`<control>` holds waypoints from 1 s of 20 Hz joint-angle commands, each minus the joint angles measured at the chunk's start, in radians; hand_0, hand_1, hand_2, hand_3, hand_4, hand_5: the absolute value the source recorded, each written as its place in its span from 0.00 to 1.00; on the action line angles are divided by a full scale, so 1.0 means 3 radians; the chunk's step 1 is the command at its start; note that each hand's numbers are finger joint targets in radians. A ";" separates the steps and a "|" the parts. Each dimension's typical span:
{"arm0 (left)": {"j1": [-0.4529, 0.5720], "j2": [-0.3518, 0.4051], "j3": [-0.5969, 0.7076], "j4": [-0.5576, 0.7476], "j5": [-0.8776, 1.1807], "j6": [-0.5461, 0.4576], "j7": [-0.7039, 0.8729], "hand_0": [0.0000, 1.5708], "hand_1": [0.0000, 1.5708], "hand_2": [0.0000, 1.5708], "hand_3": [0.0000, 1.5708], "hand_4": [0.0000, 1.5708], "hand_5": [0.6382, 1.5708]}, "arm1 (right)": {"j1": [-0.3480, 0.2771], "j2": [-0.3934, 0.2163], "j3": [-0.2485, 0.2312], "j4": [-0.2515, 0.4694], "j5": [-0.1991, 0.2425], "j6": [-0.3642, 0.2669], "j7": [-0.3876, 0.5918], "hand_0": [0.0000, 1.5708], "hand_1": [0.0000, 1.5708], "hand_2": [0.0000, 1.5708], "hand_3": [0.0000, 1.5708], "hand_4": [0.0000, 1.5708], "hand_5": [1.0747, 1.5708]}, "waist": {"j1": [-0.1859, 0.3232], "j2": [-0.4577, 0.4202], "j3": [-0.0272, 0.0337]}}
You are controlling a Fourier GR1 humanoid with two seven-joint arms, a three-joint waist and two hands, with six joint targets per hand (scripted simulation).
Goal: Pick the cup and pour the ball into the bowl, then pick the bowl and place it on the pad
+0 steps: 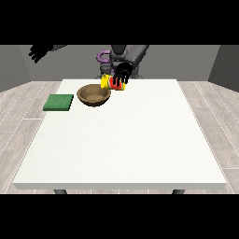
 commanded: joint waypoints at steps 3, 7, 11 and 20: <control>-0.0450 -0.0051 -0.0474 0.0179 -0.0635 -0.0386 0.0909 0.87 0.87 1.00 1.00 0.84 0.99 | -0.0146 0.0002 0.0030 0.0196 0.0032 0.0046 -0.0074 0.00 0.00 0.00 0.10 0.44 0.97 | -0.0072 0.0015 -0.0002; -0.0485 -0.0052 -0.0902 0.0128 -0.0983 -0.0788 0.1135 0.92 0.92 1.00 1.00 0.69 1.00 | -0.0129 0.0051 0.0131 0.0278 0.0170 0.0037 -0.0134 0.00 0.00 0.00 0.19 0.45 0.97 | -0.0081 -0.0125 -0.0002; -0.0515 -0.0052 -0.1173 -0.0281 -0.1001 -0.1421 0.1298 0.39 0.39 0.95 0.98 0.65 1.00 | -0.0350 0.0265 0.0257 0.0382 0.0343 -0.0224 -0.0239 0.00 0.00 0.00 0.19 0.44 0.97 | -0.0087 -0.0075 -0.0004; -0.0271 -0.0052 -0.1235 -0.0796 -0.1098 -0.1972 0.1144 0.00 0.00 0.67 0.98 0.70 1.00 | -0.0319 0.0219 0.0278 0.0326 0.0300 -0.0269 -0.0009 0.00 0.00 0.00 0.09 0.46 0.95 | -0.0002 -0.0255 -0.0009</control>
